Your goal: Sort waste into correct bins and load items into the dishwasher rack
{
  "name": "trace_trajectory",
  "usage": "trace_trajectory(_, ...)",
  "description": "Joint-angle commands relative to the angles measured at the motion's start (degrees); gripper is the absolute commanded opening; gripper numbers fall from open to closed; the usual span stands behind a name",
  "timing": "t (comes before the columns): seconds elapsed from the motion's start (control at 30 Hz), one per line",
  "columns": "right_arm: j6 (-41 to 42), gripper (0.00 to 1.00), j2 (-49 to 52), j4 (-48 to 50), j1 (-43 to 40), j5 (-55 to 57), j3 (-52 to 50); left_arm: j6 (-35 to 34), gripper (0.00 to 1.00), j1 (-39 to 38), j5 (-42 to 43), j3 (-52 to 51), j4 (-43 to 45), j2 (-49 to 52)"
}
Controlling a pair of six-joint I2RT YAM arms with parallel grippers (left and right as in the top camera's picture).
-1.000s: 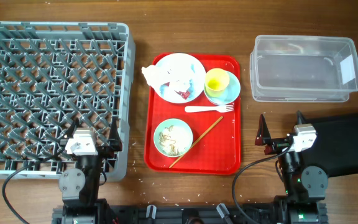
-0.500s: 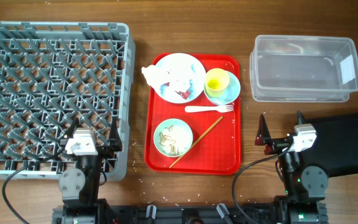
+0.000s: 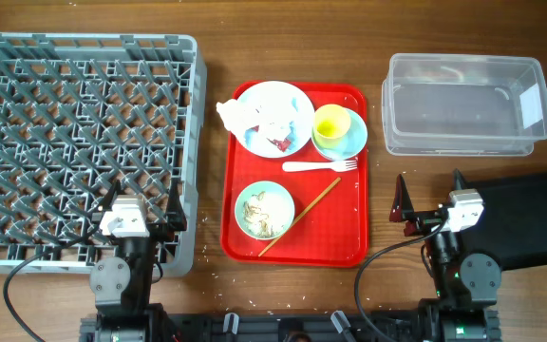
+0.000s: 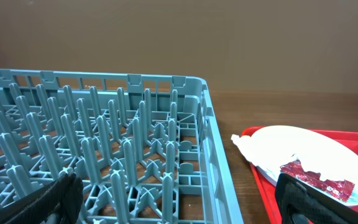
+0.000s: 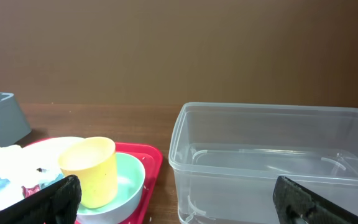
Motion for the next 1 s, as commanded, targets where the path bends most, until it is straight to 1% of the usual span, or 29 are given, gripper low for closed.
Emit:
trace_trajectory(0.0, -0.79, 1.0, -0.72, 0.26, 0.22, 0.35, -0.09, 1.11, 1.0, 0.11, 0.87, -0.48, 0.09, -0.57)
trace_trajectory(0.07, -0.76, 1.0, -0.72, 0.26, 0.22, 0.35, -0.09, 1.11, 1.0, 0.11, 0.87, -0.48, 0.09, -0.57)
trace_trajectory(0.1, -0.76, 1.0, -0.72, 0.26, 0.22, 0.35, -0.09, 1.07, 1.0, 0.09, 2.58, -0.48, 0.37, -0.57)
trace_trajectory(0.17, -0.79, 1.0, -0.72, 0.26, 0.22, 0.35, -0.09, 1.11, 1.0, 0.09, 13.6, -0.48, 2.86, -0.57)
trace_trajectory(0.2, -0.76, 1.0, -0.72, 0.26, 0.22, 0.35, -0.09, 1.11, 1.0, 0.11, 17.0, -0.48, 2.67, -0.57)
trace_trajectory(0.23, -0.76, 1.0, -0.72, 0.26, 0.22, 0.35, -0.09, 1.11, 1.0, 0.11, 17.03, -0.48, 1.49, -0.57)
trace_trajectory(0.27, -0.79, 1.0, -0.72, 0.26, 0.22, 0.35, -0.09, 1.07, 1.0, 0.09, 17.35, -0.48, 4.35, -0.46)
trace_trajectory(0.3, -0.79, 1.0, -0.72, 0.26, 0.22, 0.35, -0.09, 1.05, 1.0, 0.09, 22.51, -0.48, 6.69, -0.46)
trace_trajectory(0.33, -0.79, 1.0, -0.72, 0.26, 0.22, 0.35, -0.09, 1.11, 1.0, 0.09, 30.84, -0.48, 6.56, -0.46)
trace_trajectory(0.37, -0.76, 1.0, -0.72, 0.26, 0.22, 0.35, -0.09, 1.09, 1.0, 0.09, 35.15, -0.48, 5.7, -0.46)
trace_trajectory(0.4, -0.79, 1.0, -0.72, 0.26, 0.22, 0.35, -0.09, 1.09, 1.0, 0.09, 36.46, -0.48, 5.09, -0.46)
trace_trajectory(0.53, -0.79, 1.0, -0.72, 0.26, 0.22, 0.35, -0.09, 1.11, 1.0, 0.11, 36.35, -0.48, 2.25, -0.46)
trace_trajectory(0.63, -0.79, 1.0, -0.72, 0.26, 0.22, 0.35, -0.09, 1.05, 1.0, 0.11, 36.37, -0.48, 2.1, -0.46)
trace_trajectory(0.67, -0.79, 1.0, -0.72, 0.26, 0.22, 0.35, -0.09, 1.07, 1.0, 0.11, 39.47, -0.48, 2.05, -0.46)
trace_trajectory(0.7, -0.79, 1.0, -0.72, 0.26, 0.22, 0.35, -0.09, 1.09, 1.0, 0.11, 44.54, -0.48, 2.34, -0.46)
trace_trajectory(0.77, -0.79, 1.0, -0.72, 0.26, 0.22, 0.35, -0.09, 1.07, 1.0, 0.11, 49.59, -0.48, 2.32, -0.46)
trace_trajectory(0.87, -0.79, 1.0, -0.72, 0.26, 0.22, 0.35, -0.09, 1.07, 1.0, 0.11, 57.33, -0.48, 7.17, -0.46)
trace_trajectory(0.9, -0.79, 1.0, -0.72, 0.26, 0.22, 0.35, -0.09, -0.79, 1.0, 0.11, 58.6, -0.46, 10.19, -0.46)
trace_trajectory(0.97, -0.79, 1.0, -0.72, 0.26, 0.22, 0.35, -0.09, -5.88, 1.0, 0.11, 58.58, -0.46, 14.58, -0.46)
